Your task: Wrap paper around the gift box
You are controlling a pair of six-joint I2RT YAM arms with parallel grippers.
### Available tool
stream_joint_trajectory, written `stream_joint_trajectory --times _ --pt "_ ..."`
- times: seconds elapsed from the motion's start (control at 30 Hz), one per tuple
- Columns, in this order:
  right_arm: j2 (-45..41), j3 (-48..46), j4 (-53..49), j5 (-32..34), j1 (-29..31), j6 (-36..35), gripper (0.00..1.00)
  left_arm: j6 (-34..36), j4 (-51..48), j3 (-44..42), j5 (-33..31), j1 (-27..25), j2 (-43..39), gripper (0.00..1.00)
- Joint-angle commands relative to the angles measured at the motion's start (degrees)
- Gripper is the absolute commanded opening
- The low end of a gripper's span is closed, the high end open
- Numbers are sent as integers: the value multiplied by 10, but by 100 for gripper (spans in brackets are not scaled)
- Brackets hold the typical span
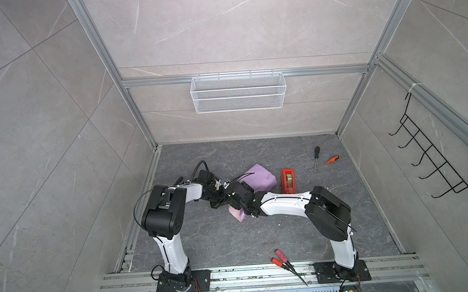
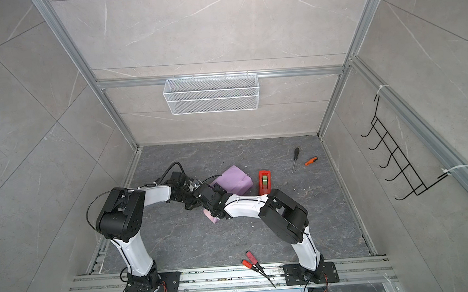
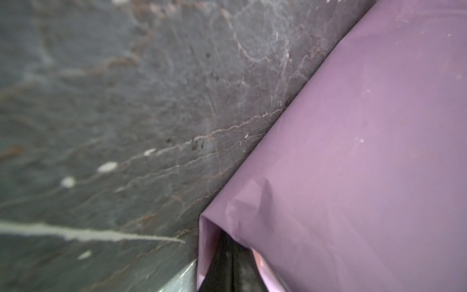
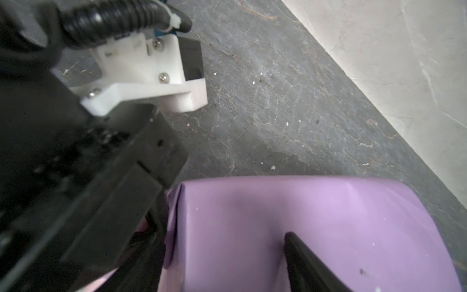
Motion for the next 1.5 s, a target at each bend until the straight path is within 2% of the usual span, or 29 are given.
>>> stream_joint_trajectory --times 0.0,0.27,0.4,0.5,0.6,0.7,0.83,0.97,1.1,1.47 --pt "52 -37 -67 2 -12 24 74 15 -23 -3 -26 -2 -5 0" --pt "47 -50 -61 5 -12 32 73 49 -57 -6 -20 8 -92 3" --pt "42 -59 -45 8 -12 32 73 50 -39 -27 -2 16 -115 3" --pt "41 -53 -61 12 -12 43 73 48 -32 -26 6 21 -105 0" --pt "36 -66 -36 3 -12 50 73 42 -16 -21 16 21 -81 0" --pt "37 -61 -47 3 -12 53 73 41 -22 -11 3 21 -51 0" --pt "26 -76 -20 -2 -12 46 73 27 5 -6 33 19 -23 0" --pt "32 -68 -36 -3 -11 45 73 40 -12 18 37 10 -3 0" --pt "34 -73 -24 -3 -10 39 73 40 -31 9 13 10 5 0" --pt "31 -70 -28 -13 -11 32 73 56 -104 -41 -46 11 -36 0"
